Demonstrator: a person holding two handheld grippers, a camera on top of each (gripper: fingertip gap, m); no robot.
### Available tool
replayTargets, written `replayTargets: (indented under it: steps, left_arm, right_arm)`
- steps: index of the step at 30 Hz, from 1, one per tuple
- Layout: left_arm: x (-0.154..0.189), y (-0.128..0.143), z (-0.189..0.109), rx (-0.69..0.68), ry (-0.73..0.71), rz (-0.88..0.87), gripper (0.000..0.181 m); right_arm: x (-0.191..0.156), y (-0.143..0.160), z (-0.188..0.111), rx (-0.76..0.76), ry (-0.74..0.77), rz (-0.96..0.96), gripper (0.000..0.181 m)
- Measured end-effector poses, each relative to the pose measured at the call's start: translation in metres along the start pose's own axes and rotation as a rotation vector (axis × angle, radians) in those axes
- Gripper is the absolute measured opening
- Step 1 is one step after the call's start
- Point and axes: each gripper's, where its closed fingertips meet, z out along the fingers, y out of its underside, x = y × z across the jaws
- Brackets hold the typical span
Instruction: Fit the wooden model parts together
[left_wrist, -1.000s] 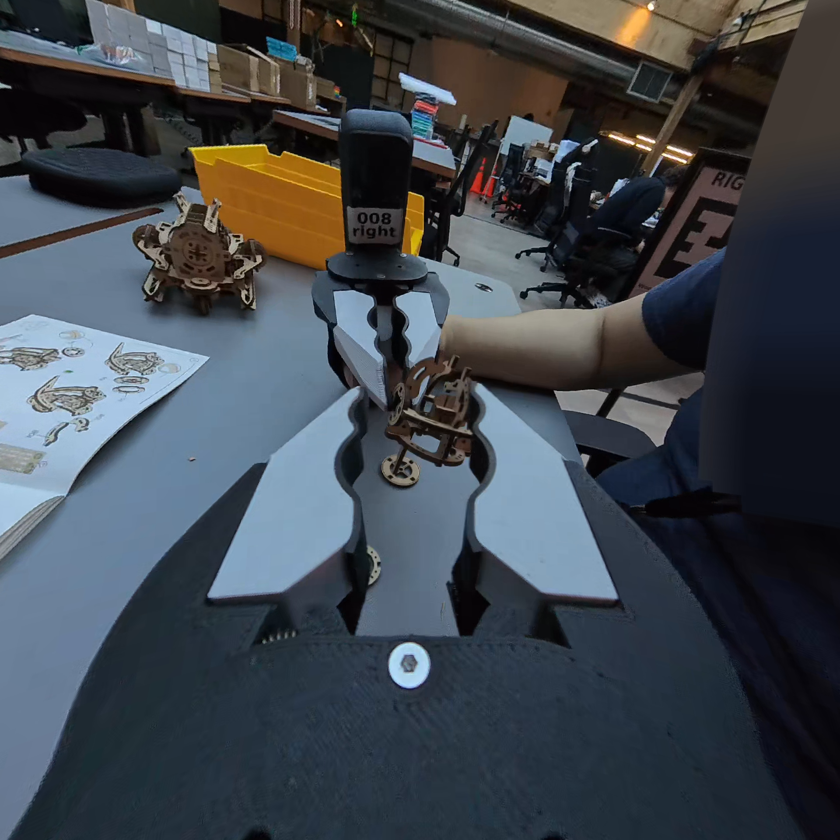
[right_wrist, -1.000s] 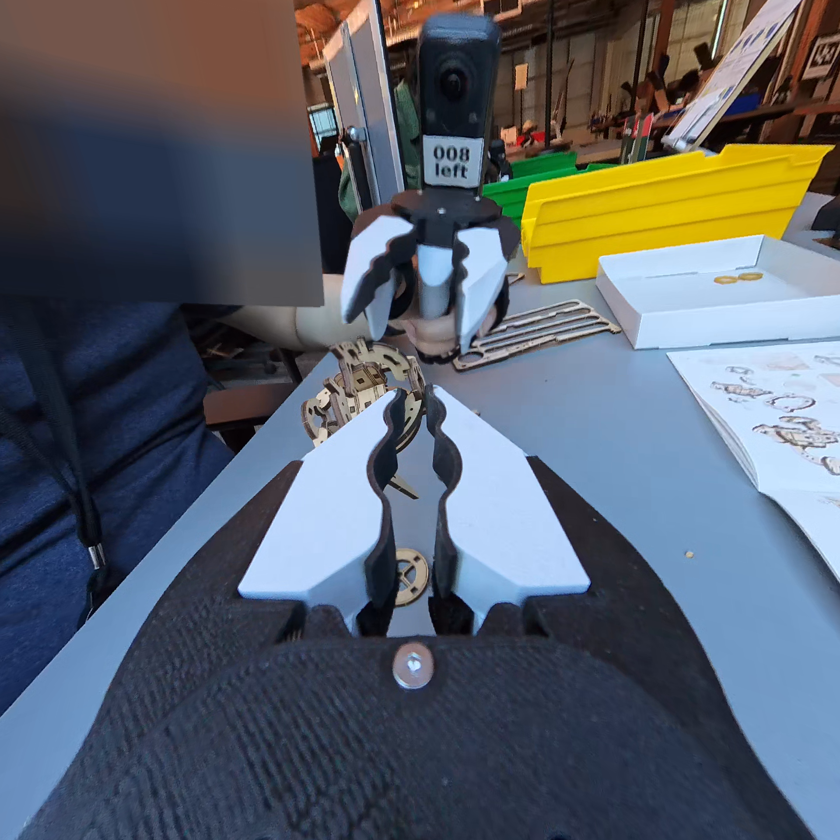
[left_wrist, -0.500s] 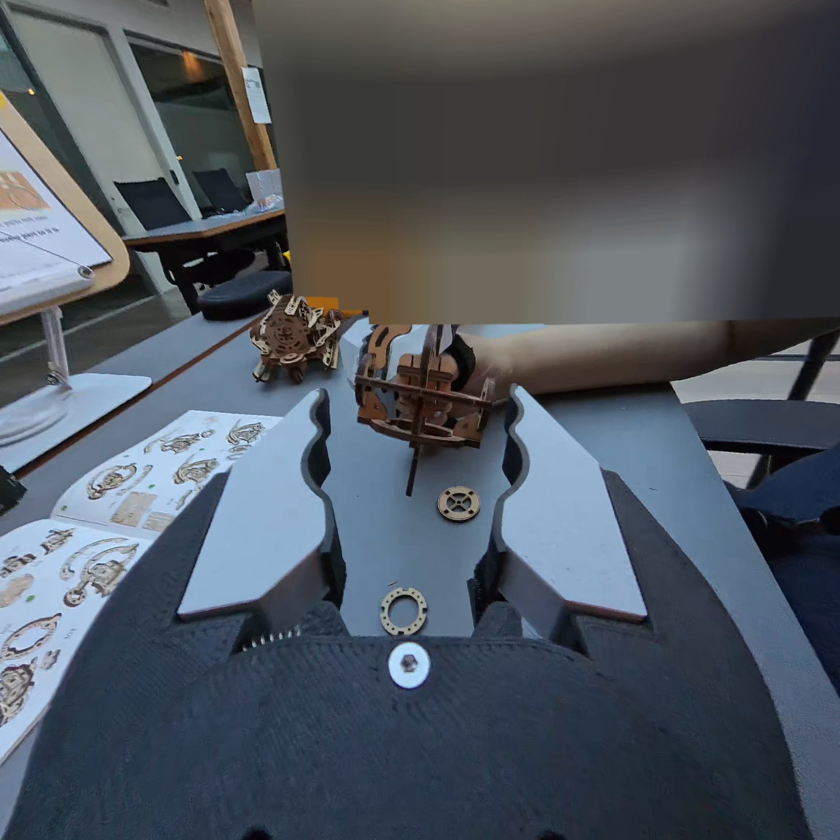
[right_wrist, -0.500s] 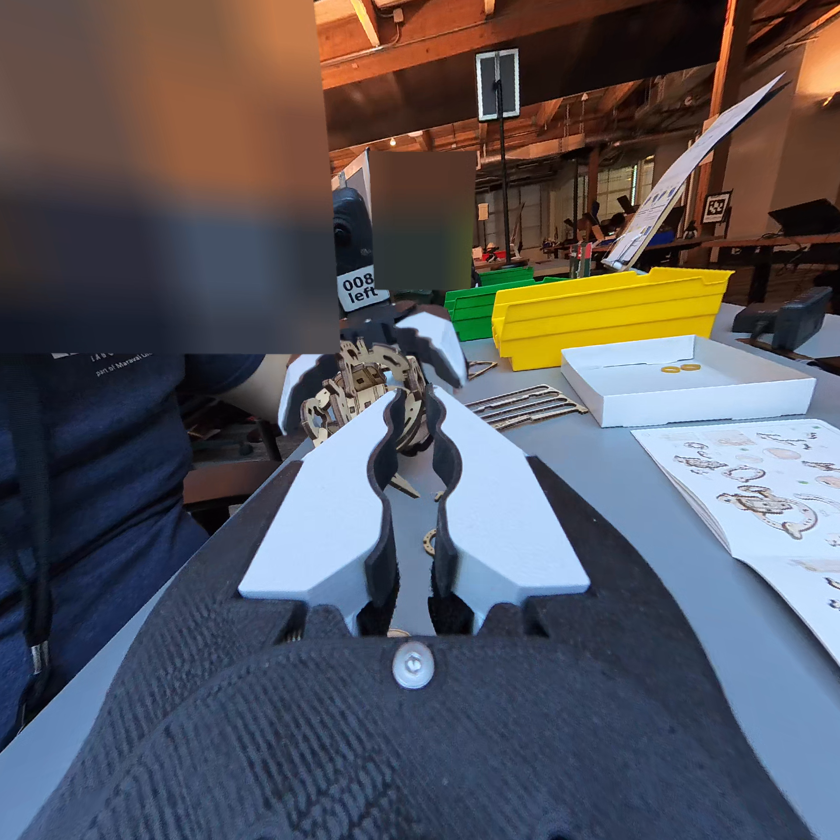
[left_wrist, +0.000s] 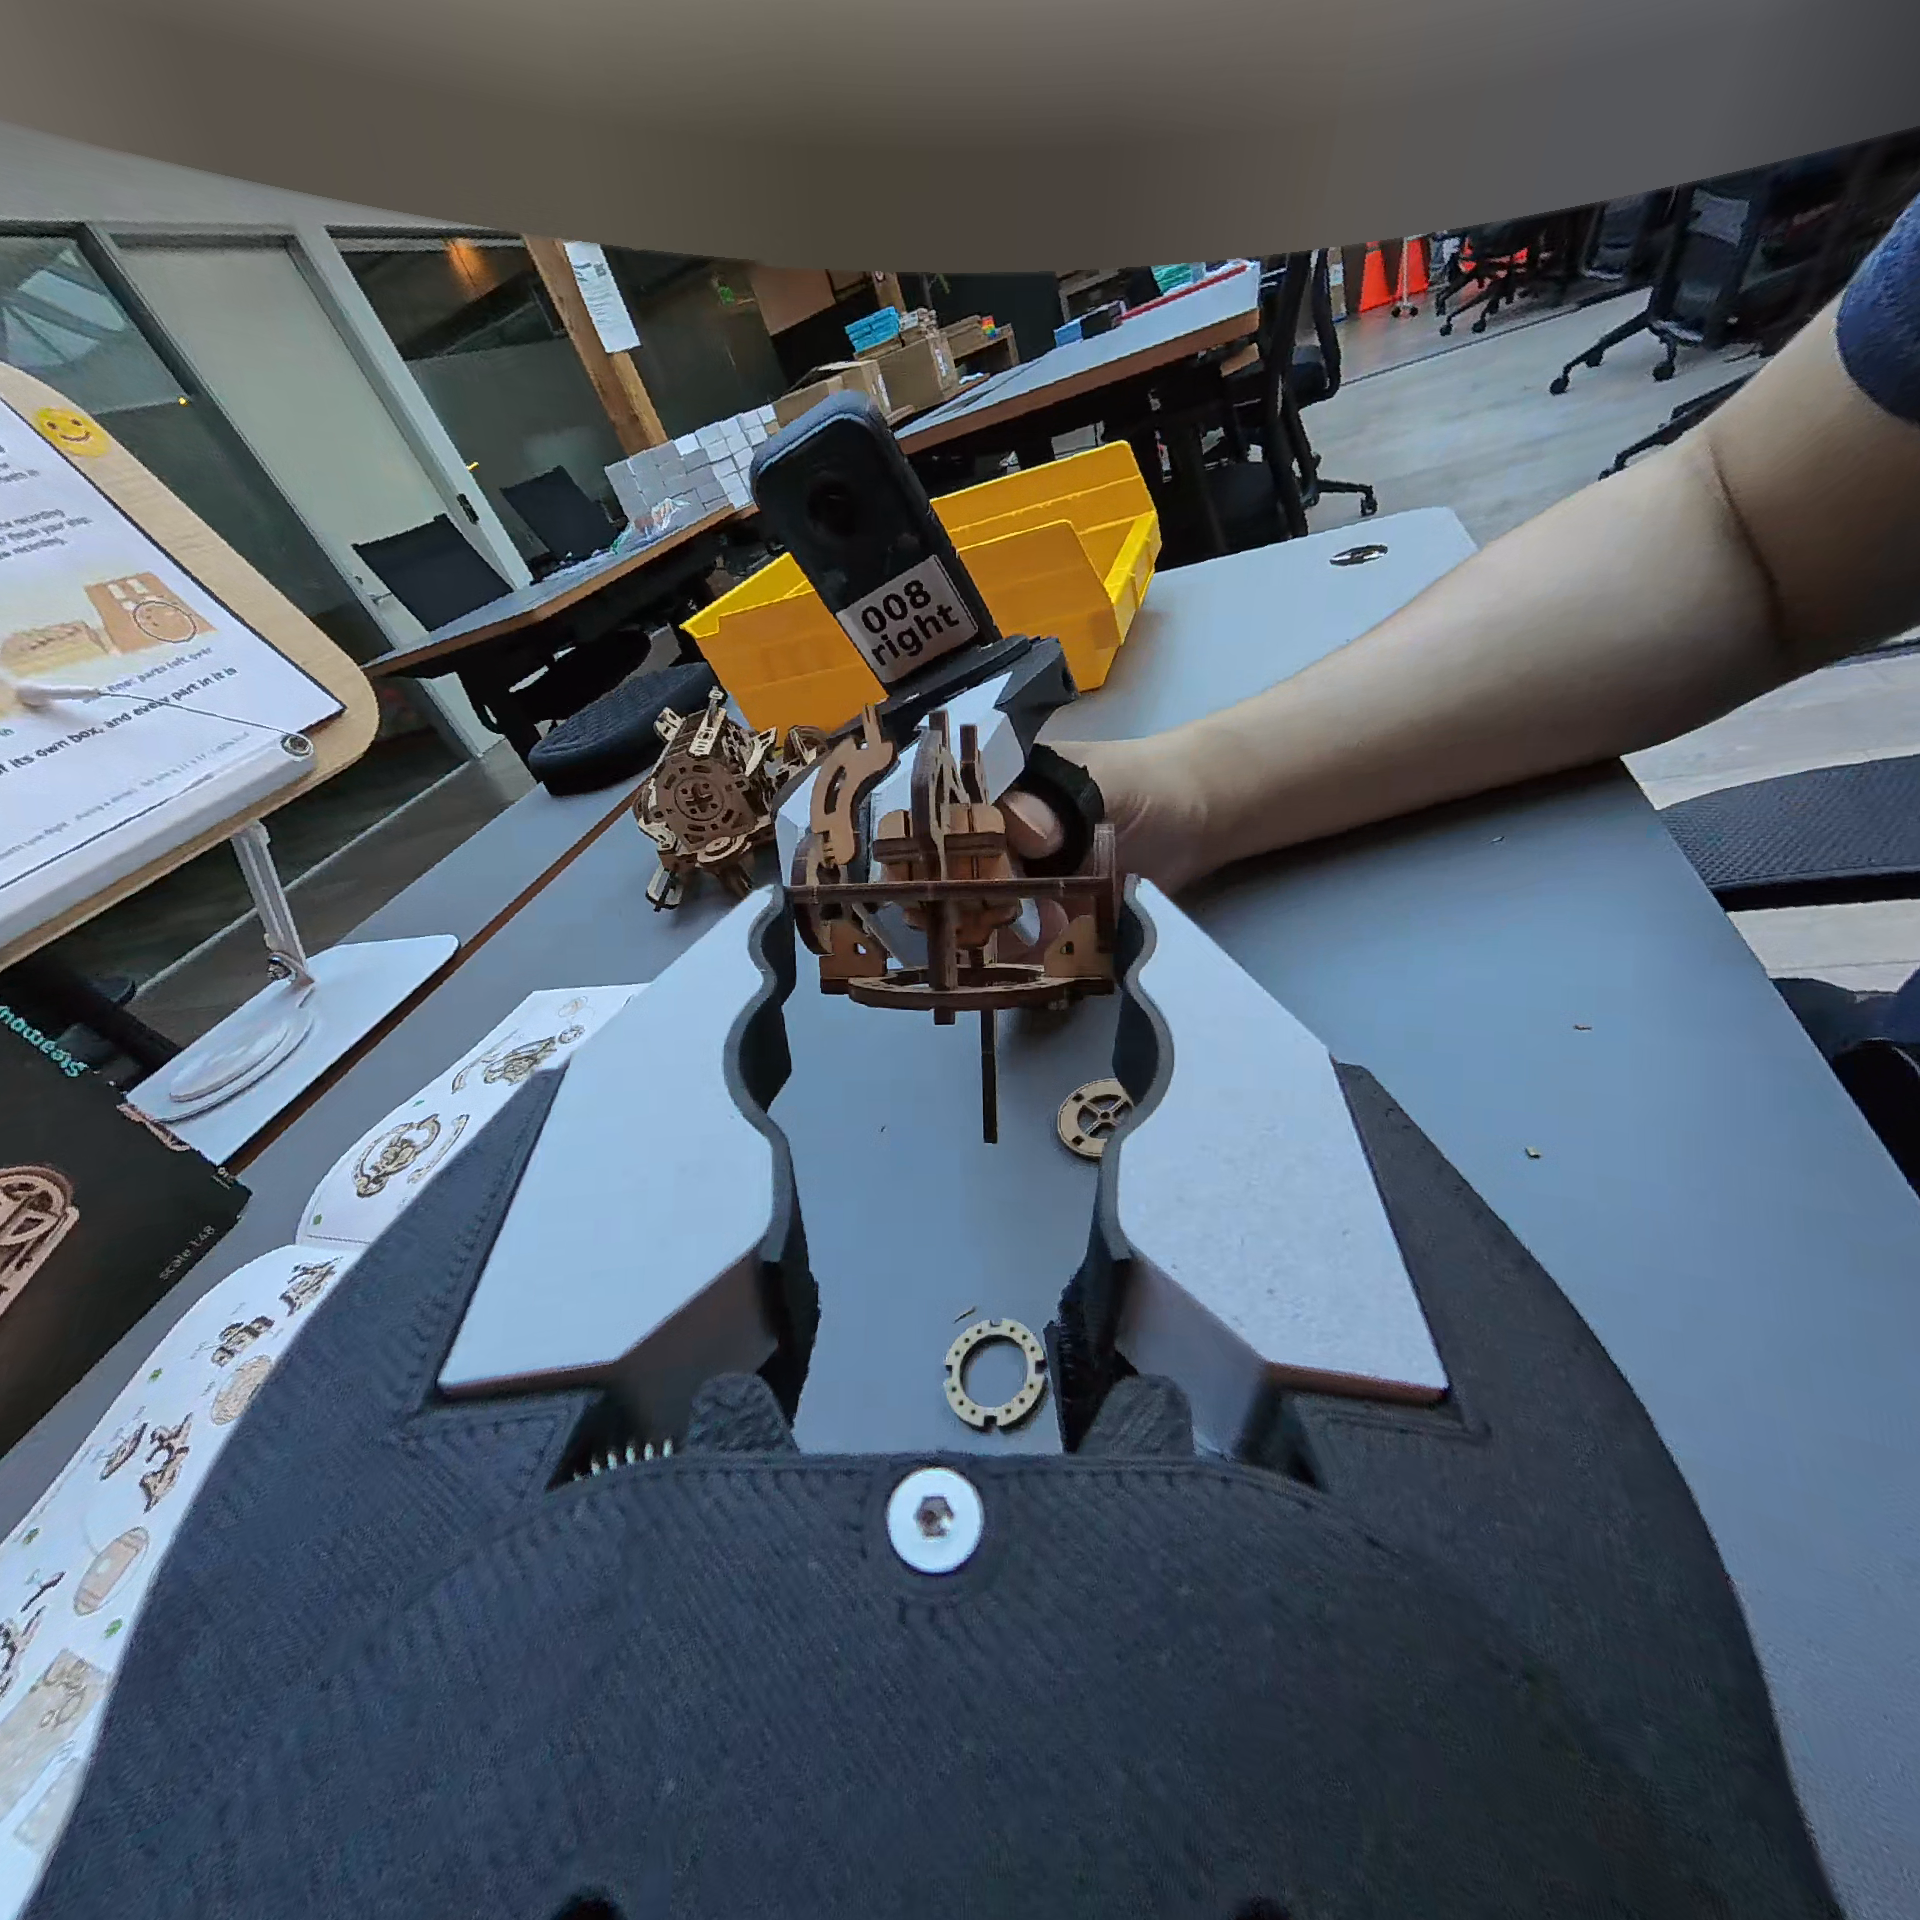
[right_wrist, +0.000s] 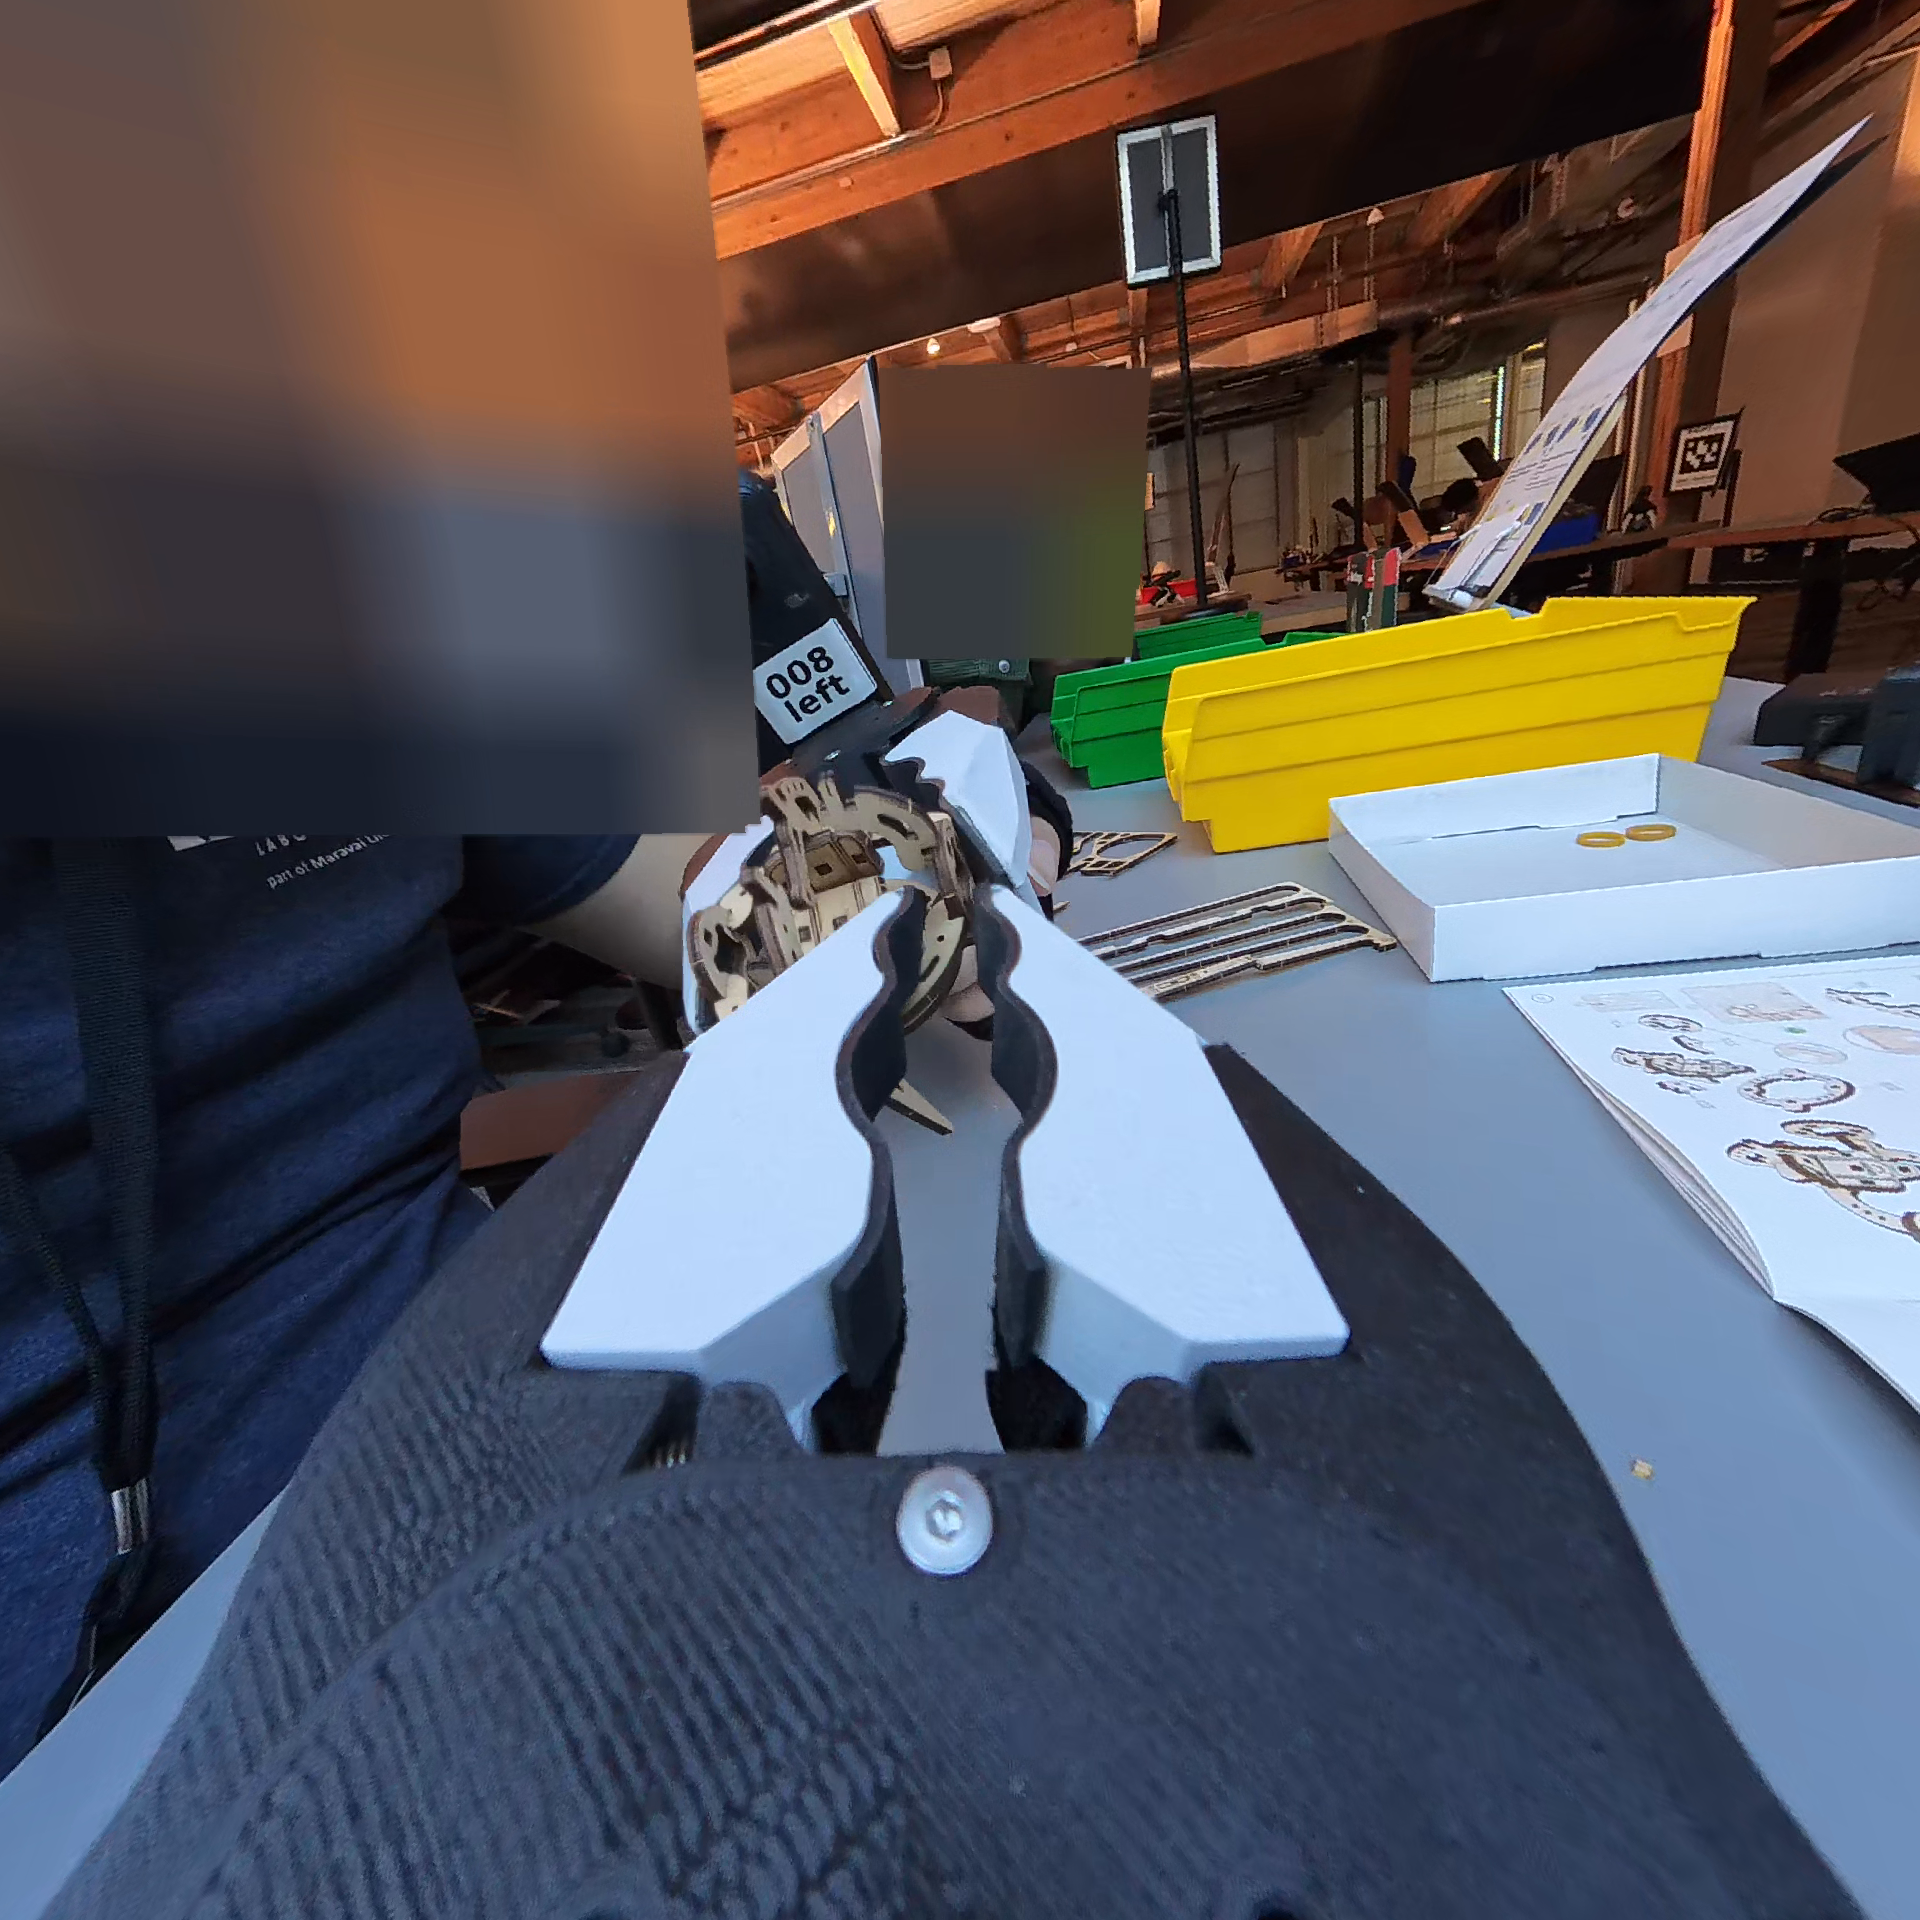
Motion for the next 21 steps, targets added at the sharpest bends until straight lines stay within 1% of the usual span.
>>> replayTargets:
  steps: [2, 3, 4, 7, 9, 11, 13, 17, 18, 21]
  left_arm:
    - [-0.002, 0.004, 0.000, -0.022, -0.001, 0.007, 0.060]
    - [-0.002, 0.008, 0.000, -0.044, 0.005, 0.014, 0.060]
    - [-0.004, 0.012, 0.000, -0.079, 0.009, 0.019, 0.060]
    - [-0.003, 0.028, -0.002, -0.192, 0.051, 0.043, 0.060]
    - [-0.004, 0.042, -0.004, -0.289, 0.055, 0.100, 0.060]
    - [-0.005, 0.058, -0.006, -0.395, 0.049, 0.194, 0.060]
    - [-0.001, 0.068, -0.007, -0.459, 0.070, 0.233, 0.060]
    - [0.003, 0.083, -0.009, -0.557, 0.090, 0.267, 0.060]
    - [0.002, 0.085, -0.009, -0.576, 0.085, 0.281, 0.060]
    - [0.001, 0.090, -0.010, -0.618, 0.073, 0.307, 0.060]
  right_arm:
    - [0.003, 0.001, -0.004, -0.022, 0.012, 0.002, 0.014]
    - [0.007, 0.000, -0.008, -0.036, 0.036, -0.003, 0.024]
    - [0.010, 0.000, -0.013, -0.058, 0.055, -0.021, 0.027]
    - [0.017, 0.003, -0.031, -0.189, 0.137, -0.124, 0.026]
    - [0.020, 0.003, -0.037, -0.261, 0.183, -0.164, 0.026]
    - [0.017, 0.001, -0.033, -0.323, 0.194, -0.171, 0.026]
    - [0.016, 0.002, -0.024, -0.422, 0.214, -0.189, 0.025]
    - [0.020, 0.021, -0.009, -0.692, 0.242, -0.249, 0.022]
    - [0.022, 0.027, -0.007, -0.760, 0.252, -0.272, 0.017]
    - [0.028, 0.043, -0.007, -0.935, 0.275, -0.340, 0.015]
